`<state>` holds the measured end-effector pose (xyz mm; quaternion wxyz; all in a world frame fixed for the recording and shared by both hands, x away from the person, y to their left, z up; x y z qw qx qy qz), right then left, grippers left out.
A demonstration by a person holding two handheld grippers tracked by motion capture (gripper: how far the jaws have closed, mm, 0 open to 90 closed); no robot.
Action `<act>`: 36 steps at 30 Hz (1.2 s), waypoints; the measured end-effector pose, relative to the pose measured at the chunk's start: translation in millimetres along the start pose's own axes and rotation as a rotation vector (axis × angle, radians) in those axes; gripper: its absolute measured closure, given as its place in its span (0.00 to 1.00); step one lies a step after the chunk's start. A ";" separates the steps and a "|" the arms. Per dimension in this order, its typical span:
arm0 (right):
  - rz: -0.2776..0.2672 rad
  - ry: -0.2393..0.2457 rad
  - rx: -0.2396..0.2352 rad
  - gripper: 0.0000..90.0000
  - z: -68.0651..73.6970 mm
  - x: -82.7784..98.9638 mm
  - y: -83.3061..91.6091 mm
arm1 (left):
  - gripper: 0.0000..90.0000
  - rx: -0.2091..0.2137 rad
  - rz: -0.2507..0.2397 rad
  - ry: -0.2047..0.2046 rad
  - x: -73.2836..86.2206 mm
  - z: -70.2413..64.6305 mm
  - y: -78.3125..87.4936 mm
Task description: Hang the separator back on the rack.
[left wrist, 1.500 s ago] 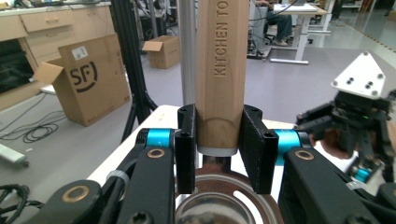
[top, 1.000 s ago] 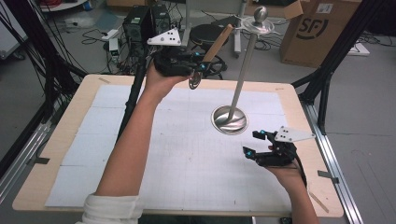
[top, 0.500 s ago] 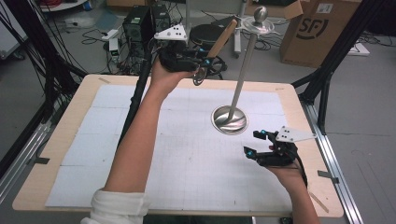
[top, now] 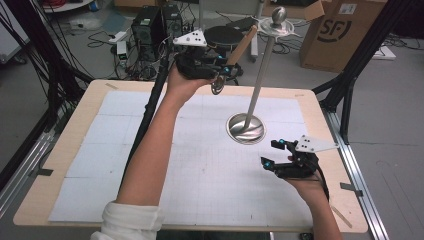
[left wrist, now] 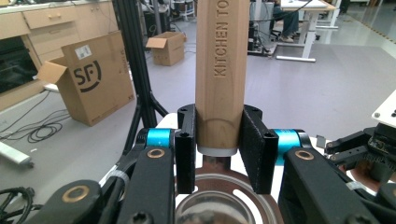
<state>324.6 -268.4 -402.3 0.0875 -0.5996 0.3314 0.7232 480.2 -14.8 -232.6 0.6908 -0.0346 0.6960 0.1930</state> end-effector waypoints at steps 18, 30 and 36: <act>-0.007 0.005 0.001 0.27 0.1 -0.9 1.4 | 0.77 0.012 0.050 -0.005 0.7 -3.3 -15.8; -0.008 -0.001 0.000 0.27 0.5 -1.2 2.3 | 0.75 0.007 0.059 0.003 0.4 -5.2 -21.8; -0.007 0.000 -0.004 0.27 1.3 -1.6 2.8 | 0.63 0.021 0.079 0.023 3.3 -4.5 -17.1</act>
Point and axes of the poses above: each handheld gripper's, and its own axes: y roughly backward along the jaws, x roughly out of its underside, z roughly to its left, the point moved 5 cm from there along -y, roughly forward along the jaws, and after that the axes turned 1 degree about z, right-handed, at the moved point
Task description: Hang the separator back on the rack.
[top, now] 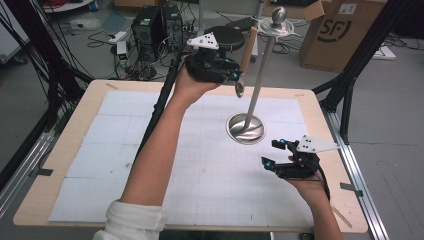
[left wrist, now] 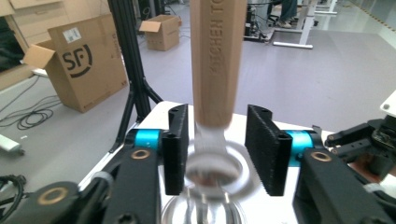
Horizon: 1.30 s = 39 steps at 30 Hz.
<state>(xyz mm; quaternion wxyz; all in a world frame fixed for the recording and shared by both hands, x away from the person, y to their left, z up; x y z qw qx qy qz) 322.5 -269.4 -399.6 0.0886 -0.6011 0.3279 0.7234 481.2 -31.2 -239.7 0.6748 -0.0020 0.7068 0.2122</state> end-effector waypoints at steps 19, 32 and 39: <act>0.002 0.012 0.003 0.27 1.8 -1.5 -2.0 | 0.39 0.044 0.060 0.053 22.2 0.6 46.1; -0.001 0.007 -0.003 0.27 3.0 -1.7 -2.0 | 0.28 -0.003 0.057 0.030 53.1 -13.0 78.9; 0.005 0.010 -0.001 0.27 3.3 -1.2 -2.6 | 0.21 -0.015 0.044 0.018 65.7 -25.8 98.1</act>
Point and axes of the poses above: each handheld gripper's, and its own axes: y roughly backward along the jaws, x roughly out of its underside, z roughly to its left, the point moved 5 cm from there along -y, roughly forward along the jaws, and after that the axes turned 1 degree about z, right-handed, at the moved point
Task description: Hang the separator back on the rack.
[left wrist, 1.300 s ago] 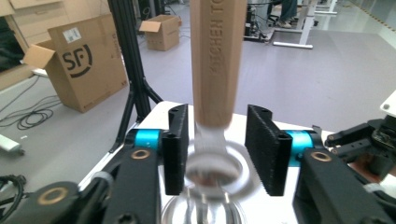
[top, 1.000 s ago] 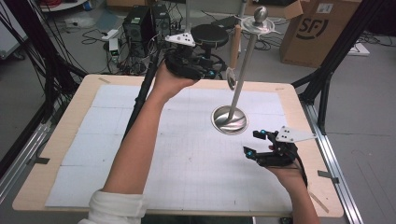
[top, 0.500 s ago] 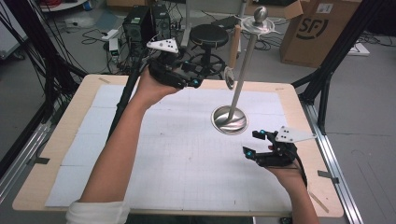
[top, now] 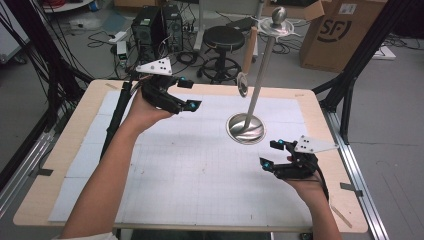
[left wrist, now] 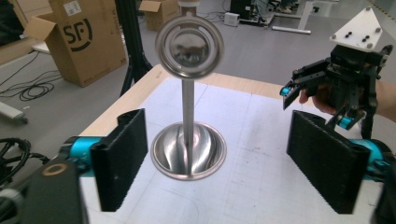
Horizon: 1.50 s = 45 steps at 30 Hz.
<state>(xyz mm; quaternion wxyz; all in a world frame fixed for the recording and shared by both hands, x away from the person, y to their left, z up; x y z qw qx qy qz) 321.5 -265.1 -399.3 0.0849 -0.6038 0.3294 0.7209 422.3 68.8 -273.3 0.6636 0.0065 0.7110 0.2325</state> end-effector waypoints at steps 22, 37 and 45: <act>0.017 0.007 -0.013 0.28 3.8 -2.3 -8.9 | 0.15 -0.013 -0.004 0.024 71.6 -36.8 42.8; 0.017 -0.001 -0.006 0.28 0.1 -1.3 -6.4 | 0.11 -0.035 -0.037 0.088 108.5 -41.3 54.1; 0.027 -0.003 -0.006 0.28 -1.5 1.6 -8.2 | 0.03 -0.053 -0.052 0.077 109.3 -41.0 56.2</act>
Point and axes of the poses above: each handheld gripper's, and its own axes: y roughly backward along the jaws, x roughly out of its underside, z roughly to its left, the point moved 5 cm from there along -y, roughly forward along the jaws, and after that the axes turned 1 degree about z, right-handed, at the moved point
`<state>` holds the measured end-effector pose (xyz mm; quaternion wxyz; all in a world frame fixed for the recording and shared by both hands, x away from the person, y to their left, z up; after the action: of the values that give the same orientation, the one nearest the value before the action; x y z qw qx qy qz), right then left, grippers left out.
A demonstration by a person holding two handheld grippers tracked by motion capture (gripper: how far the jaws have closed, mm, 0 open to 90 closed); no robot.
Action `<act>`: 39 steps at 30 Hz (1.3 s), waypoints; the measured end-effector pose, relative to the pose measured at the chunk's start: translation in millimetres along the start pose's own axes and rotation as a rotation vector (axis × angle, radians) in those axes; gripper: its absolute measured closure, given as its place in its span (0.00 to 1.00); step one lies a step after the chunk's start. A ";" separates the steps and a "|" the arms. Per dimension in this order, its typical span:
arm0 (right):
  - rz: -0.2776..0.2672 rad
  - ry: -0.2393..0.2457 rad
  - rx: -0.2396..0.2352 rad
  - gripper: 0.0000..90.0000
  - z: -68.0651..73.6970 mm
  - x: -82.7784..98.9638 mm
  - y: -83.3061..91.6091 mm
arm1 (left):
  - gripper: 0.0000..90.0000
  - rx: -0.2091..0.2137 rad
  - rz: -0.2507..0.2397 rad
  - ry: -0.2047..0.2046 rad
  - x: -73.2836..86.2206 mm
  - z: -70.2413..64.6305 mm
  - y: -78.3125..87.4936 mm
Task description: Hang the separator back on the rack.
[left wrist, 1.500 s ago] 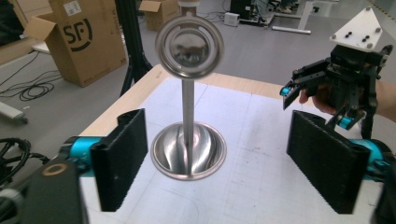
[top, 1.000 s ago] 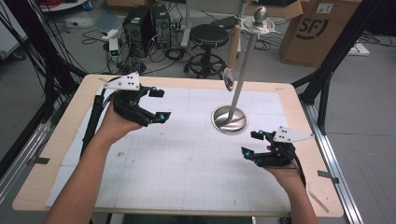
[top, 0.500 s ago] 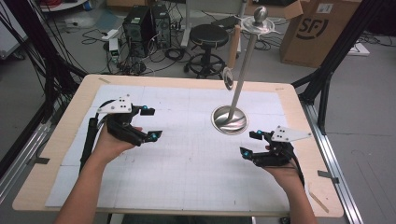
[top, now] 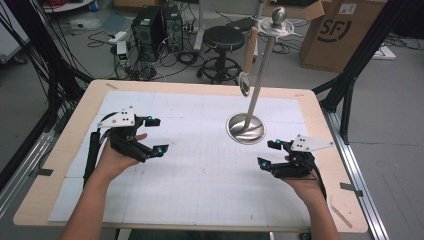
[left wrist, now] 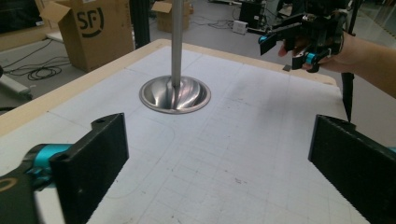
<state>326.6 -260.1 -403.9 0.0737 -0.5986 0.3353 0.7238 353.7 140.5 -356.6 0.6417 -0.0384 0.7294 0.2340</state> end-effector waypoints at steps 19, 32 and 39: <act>0.016 -0.009 -0.010 0.28 -3.8 2.2 -6.3 | 0.02 -0.013 0.047 0.009 25.2 3.0 3.9; 0.032 -0.006 -0.007 0.28 -6.9 -0.7 -16.2 | 0.02 -0.033 0.058 0.028 37.7 5.1 17.4; 0.033 -0.007 -0.009 0.28 -6.9 -0.6 -17.3 | 0.02 -0.046 0.068 0.025 39.1 5.6 16.4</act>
<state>341.1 -250.6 -410.7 0.0599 -0.5908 0.3417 0.7285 346.2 166.8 -389.5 0.6232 -0.0313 0.7326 0.2721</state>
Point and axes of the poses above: each handheld gripper's, and its own axes: y roughly backward along the jaws, x roughly out of its underside, z roughly to its left, the point moved 5 cm from there along -y, roughly forward along the jaws, and after that the axes turned 1 degree about z, right-handed, at the moved point
